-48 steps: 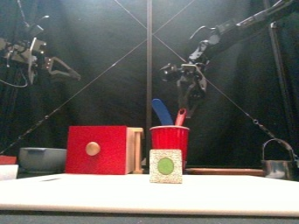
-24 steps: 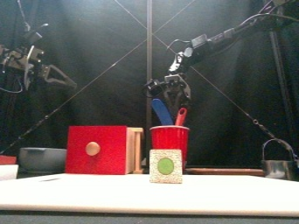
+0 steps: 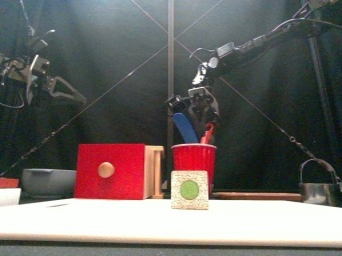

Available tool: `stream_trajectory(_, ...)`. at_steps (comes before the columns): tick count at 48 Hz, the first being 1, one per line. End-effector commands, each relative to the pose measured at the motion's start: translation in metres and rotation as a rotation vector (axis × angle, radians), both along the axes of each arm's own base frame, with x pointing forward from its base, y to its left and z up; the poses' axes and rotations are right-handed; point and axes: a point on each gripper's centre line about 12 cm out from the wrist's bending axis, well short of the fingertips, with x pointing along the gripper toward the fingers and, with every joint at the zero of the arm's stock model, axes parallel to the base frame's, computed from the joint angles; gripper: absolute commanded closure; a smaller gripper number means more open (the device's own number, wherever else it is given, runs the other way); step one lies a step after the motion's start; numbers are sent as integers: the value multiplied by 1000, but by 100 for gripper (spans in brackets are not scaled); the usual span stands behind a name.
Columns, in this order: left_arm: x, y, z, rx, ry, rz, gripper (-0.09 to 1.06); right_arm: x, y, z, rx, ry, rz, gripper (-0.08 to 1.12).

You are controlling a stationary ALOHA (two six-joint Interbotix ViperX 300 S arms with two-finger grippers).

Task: Place sushi on board then cut the sushi with the knife then place the pieces on the plate
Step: Pick knife at handle with right hand

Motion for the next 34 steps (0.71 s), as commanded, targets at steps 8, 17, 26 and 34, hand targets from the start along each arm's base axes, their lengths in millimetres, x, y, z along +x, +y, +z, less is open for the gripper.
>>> stream_trajectory(8, 1, 2, 4, 1, -10, 8, 81, 2, 9, 13, -7, -27, 16, 32)
stream_trajectory(17, 0, 3, 4, -5, -13, 17, 81, 3, 13, 12, -3, -14, 27, 43)
stream_trajectory(26, -1, 5, 2, -9, -10, 25, 81, 5, 22, 17, 4, -3, 14, 51)
stream_trajectory(34, -1, 5, 2, -10, -11, 27, 81, 8, 27, 21, 6, -3, 22, 57)
